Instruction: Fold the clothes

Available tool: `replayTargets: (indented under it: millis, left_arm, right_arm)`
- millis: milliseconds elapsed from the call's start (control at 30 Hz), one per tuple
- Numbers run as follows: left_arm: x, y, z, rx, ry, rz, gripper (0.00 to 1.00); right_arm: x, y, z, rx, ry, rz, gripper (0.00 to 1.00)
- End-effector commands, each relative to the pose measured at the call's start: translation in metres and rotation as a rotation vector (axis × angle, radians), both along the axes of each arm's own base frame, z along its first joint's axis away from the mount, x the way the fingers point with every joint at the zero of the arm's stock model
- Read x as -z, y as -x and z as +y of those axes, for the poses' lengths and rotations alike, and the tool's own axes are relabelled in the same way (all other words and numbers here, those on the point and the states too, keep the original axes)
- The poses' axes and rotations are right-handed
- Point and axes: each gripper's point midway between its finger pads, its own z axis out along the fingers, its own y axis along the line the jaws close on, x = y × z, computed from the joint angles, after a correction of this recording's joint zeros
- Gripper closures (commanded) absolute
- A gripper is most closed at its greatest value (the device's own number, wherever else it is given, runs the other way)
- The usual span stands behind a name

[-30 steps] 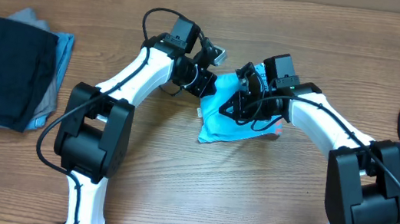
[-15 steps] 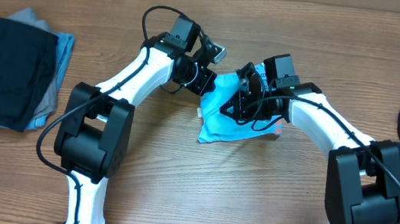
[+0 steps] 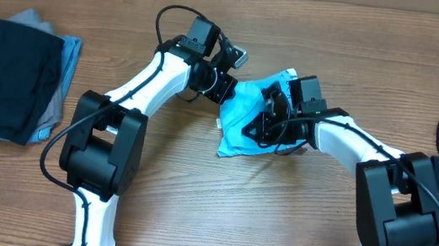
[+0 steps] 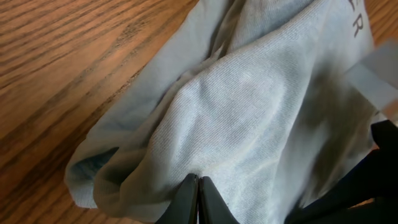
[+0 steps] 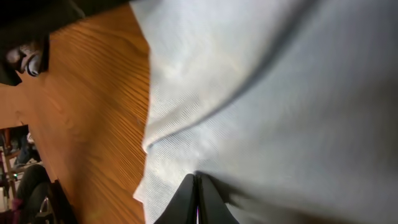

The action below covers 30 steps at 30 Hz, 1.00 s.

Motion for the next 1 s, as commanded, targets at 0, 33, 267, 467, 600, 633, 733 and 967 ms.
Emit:
replayTargets:
  millis: [0,33,267,467,600,633,733,967]
  left_arm:
    - [0.003,-0.005,0.002,-0.021,-0.02,-0.005,0.95]
    - [0.003,-0.005,0.002,-0.024,-0.02,-0.003,0.95]
    - [0.005,-0.001,0.003,-0.024,-0.026,0.015,0.95]
    - [0.005,0.0,0.003,-0.023,-0.028,0.019,0.95]
    - [0.005,0.0,0.003,-0.023,-0.028,0.018,0.95]
    - [0.005,0.0,0.003,-0.023,-0.028,0.018,0.95]
    - [0.005,0.0,0.003,-0.023,-0.028,0.018,0.95]
    - [0.005,0.0,0.003,-0.023,-0.028,0.019,0.95]
  right_arm:
    - [-0.008,0.002,0.001,0.008,-0.019,0.0,0.96]
    - [-0.01,0.003,0.004,0.0,-0.039,0.003,0.96]
    - [-0.014,0.011,0.002,0.227,-0.053,0.292,0.67]
    - [-0.005,0.026,-0.005,0.308,0.01,0.423,0.57]
    - [-0.005,0.027,0.001,0.323,0.006,0.439,0.54]
    - [-0.006,0.026,0.004,0.326,0.0,0.435,0.53]
    - [-0.009,0.021,0.013,0.343,-0.023,0.431,0.54]
    - [-0.012,0.017,0.025,0.353,-0.034,0.41,0.72]
